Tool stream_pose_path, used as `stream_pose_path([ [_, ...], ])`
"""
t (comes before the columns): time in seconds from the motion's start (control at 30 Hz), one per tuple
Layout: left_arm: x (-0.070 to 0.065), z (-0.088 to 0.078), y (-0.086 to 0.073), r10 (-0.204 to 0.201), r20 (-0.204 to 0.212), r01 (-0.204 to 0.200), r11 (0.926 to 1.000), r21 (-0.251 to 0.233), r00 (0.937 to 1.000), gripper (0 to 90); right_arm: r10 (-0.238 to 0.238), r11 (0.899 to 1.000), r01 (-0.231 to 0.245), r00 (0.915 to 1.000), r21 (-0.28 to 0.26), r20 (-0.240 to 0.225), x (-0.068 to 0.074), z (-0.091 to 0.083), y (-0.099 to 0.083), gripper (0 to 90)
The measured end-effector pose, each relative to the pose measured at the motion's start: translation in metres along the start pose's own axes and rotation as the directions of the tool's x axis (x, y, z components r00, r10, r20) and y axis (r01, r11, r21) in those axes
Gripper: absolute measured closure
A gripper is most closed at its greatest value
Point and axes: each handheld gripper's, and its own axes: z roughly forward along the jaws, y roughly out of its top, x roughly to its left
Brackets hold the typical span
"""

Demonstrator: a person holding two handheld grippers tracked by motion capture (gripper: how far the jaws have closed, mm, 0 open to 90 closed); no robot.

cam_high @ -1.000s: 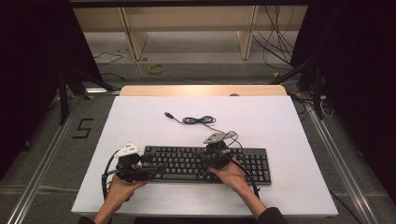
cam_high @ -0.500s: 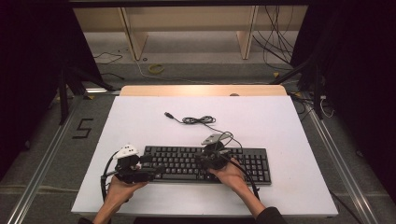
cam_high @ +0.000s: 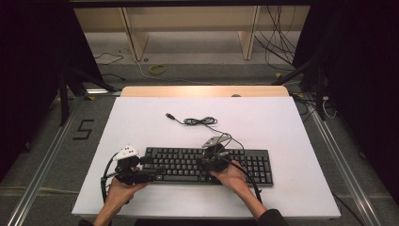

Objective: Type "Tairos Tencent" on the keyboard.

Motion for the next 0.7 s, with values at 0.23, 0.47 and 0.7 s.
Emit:
stream_pose_path([
  [0.23,0.0002,0.0004,-0.0002,0.001,-0.001,-0.001,1.0,0.003,1.0,24.3,-0.009,1.0,0.009,0.9999,0.016,0.008,-0.0001,0.0036,-0.0024,90.0],
  [0.47,0.0001,0.001,-0.0007,0.003,-0.001,-0.003,1.0,0.006,1.0,24.3,-0.003,1.0,0.003,0.9998,0.01,0.019,0.0002,0.0035,-0.0033,90.0],
  [0.7,0.0013,0.0013,-0.0008,0.002,-0.004,-0.002,1.0,0.006,1.0,24.4,0.031,0.999,-0.031,0.9995,-0.022,-0.005,-0.0013,-0.0022,-0.0022,90.0],
])
